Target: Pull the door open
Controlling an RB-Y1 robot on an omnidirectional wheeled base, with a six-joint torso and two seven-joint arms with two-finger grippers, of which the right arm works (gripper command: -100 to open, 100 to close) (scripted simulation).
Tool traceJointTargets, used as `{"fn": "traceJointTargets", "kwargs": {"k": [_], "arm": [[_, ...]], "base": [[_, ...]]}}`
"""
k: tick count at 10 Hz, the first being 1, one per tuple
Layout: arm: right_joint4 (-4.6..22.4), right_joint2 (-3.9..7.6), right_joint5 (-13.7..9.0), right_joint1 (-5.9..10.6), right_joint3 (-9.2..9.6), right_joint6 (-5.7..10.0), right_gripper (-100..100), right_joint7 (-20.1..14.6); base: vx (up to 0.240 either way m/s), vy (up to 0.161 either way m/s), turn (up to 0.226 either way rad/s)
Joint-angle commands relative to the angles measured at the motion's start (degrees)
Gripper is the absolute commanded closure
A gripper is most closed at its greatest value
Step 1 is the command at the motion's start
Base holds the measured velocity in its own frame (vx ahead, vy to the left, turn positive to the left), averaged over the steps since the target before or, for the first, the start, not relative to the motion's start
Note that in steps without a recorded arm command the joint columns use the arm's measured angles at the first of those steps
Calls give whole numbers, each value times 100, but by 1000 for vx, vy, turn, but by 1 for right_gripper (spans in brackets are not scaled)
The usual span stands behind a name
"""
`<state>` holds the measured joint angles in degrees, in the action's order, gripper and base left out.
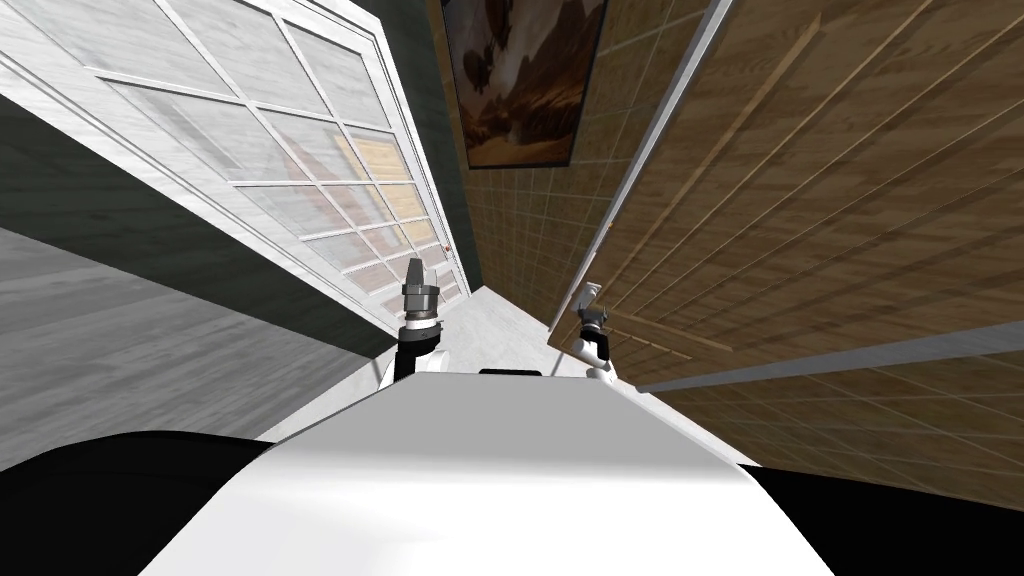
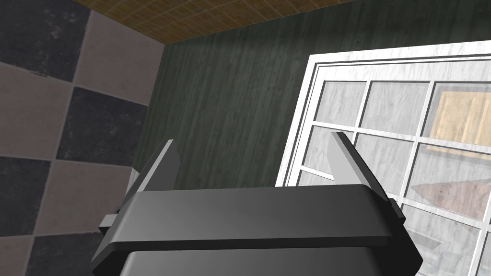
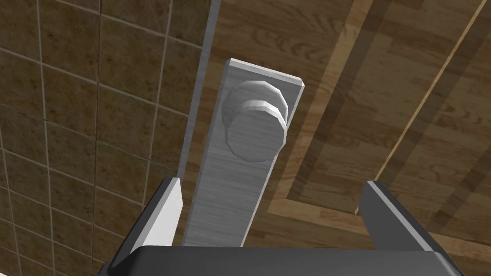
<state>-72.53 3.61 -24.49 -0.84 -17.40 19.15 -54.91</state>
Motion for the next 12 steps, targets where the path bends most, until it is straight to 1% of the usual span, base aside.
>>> {"fn": "traceJointTargets", "kwargs": {"k": [1,4,5,6,7,10,11,12], "arm": [[-97,-109,-143,-8,-9,-51,-100,-208],[-208,-265,-354,-28,-7,-90,-100,-512],[-256,-338,-446,-37,-6,-107,-100,-645],[-233,-286,-395,-36,-7,-102,-100,-561],[-186,-109,-453,-57,-54,-92,-100,-674],[-83,164,-551,-100,-150,-65,-100,-850],[-32,271,-599,-121,-197,-52,-100,-937],[7,346,-637,-137,-234,-42,-100,-1004]], "base": [[-88,9,35],[-73,0,28],[-80,-7,34],[-39,-2,7],[99,-21,69],[200,-53,99],[230,-73,117],[242,-70,100]]}}
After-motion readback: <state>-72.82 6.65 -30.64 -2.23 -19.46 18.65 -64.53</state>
